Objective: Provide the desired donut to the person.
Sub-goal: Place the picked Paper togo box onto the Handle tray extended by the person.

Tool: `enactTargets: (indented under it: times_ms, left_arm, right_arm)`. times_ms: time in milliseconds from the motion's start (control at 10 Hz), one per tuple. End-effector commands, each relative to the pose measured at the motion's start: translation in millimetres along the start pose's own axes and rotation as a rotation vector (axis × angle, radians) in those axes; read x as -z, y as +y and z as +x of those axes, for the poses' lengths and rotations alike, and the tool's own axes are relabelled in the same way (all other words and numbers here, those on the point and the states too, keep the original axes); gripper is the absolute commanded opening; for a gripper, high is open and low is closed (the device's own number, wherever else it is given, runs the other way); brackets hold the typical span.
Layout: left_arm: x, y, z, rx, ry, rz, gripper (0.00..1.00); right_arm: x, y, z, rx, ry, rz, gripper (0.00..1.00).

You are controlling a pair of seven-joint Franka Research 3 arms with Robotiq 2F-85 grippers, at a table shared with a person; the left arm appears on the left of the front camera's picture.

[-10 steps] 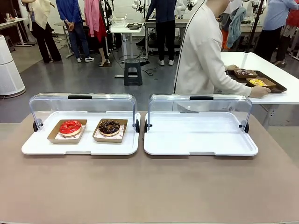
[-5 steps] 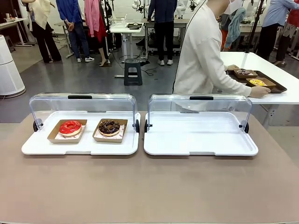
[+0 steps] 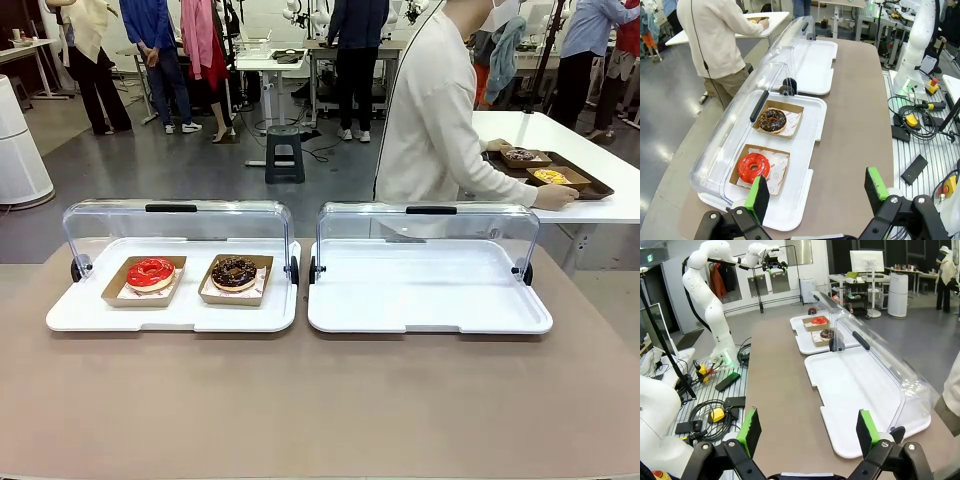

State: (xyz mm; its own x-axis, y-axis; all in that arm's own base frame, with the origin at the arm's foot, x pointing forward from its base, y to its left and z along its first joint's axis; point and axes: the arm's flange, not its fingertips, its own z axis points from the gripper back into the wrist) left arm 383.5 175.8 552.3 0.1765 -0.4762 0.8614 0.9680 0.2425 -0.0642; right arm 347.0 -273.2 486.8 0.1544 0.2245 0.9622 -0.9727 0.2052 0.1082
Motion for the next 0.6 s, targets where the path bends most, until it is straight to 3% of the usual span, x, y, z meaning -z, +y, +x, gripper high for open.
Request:
enactTargets:
  times_ms: [0, 500]
  left_arm:
    - [-1.1, -1.4, 0.4, 0.013, -0.006, -0.002, 1.0]
    - [-1.1, -1.4, 0.4, 0.013, -0.006, -0.002, 1.0]
  right_arm:
    - [0.0, 1.2, 2.5, -0.003, -0.012, 0.002, 1.0]
    - [0.0, 1.2, 2.5, -0.003, -0.012, 0.002, 1.0]
